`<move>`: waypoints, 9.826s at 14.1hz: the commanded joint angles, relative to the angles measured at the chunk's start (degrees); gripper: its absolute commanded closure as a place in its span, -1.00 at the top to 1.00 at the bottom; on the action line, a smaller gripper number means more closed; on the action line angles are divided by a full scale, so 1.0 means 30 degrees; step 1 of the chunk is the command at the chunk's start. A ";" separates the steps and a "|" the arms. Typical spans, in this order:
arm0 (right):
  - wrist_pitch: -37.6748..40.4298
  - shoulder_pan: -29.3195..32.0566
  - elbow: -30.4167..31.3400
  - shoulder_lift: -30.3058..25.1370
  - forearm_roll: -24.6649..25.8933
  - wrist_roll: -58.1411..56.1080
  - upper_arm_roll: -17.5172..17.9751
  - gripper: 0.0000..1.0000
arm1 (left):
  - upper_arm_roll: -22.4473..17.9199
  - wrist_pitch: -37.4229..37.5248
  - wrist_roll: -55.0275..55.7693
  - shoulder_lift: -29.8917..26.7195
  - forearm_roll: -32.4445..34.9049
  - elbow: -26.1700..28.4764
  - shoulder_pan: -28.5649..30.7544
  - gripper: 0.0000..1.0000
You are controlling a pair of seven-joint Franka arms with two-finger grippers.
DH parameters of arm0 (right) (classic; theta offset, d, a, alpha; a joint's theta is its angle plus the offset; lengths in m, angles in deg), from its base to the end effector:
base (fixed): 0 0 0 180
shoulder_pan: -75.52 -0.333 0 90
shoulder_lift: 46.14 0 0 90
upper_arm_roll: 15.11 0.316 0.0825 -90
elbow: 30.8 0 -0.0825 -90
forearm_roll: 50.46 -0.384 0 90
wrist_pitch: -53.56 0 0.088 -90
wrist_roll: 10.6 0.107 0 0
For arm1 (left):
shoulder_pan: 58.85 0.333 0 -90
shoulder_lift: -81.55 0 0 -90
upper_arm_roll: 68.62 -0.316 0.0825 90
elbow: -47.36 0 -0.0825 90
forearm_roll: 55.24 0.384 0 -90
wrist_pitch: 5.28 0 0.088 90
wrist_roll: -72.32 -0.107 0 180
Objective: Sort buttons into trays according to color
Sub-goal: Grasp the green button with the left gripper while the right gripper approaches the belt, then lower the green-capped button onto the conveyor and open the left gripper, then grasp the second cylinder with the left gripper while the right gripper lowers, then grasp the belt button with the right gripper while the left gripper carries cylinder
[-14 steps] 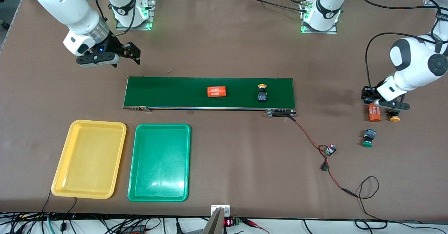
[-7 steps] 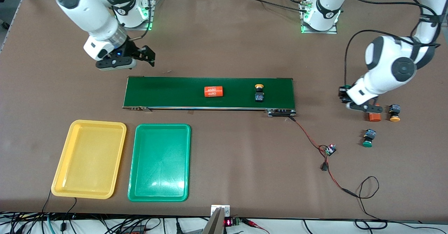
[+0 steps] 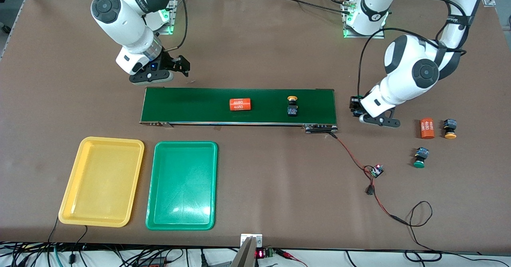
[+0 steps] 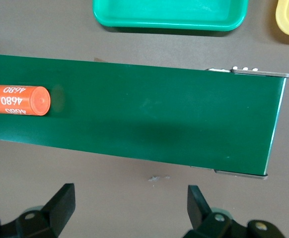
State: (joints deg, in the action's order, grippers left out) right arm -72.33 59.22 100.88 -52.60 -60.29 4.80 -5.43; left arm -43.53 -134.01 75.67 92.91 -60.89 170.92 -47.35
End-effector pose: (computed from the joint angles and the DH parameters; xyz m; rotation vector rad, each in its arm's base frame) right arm 0.4442 0.2239 0.3958 -3.0219 -0.1266 0.0488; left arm 0.5343 -0.1299 0.3084 2.9896 -0.1641 -0.1712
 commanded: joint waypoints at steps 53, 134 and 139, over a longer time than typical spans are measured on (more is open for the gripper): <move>-0.0167 -0.0952 -0.1118 0.1568 0.2338 0.2250 0.0054 1.00 | -0.0276 -0.1976 0.0611 0.2635 -0.0989 -0.0991 -0.2453 1.00; -0.1398 -0.6870 -1.0815 1.2612 0.3510 0.7816 -0.2524 1.00 | 0.5609 0.1189 -2.3471 0.2778 0.6541 -0.2283 0.3142 -1.00; -0.1398 -0.7075 -1.0815 1.2994 0.3861 0.7729 -0.2495 1.00 | 0.6110 -0.0039 -2.3207 0.1579 0.6541 -0.0293 0.3113 -1.00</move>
State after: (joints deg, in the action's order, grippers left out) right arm -76.51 39.08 69.55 -14.54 -49.97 26.94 -12.31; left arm -25.85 -131.67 6.71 101.78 -40.20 165.72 -38.62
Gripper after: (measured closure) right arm 0.000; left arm 0.507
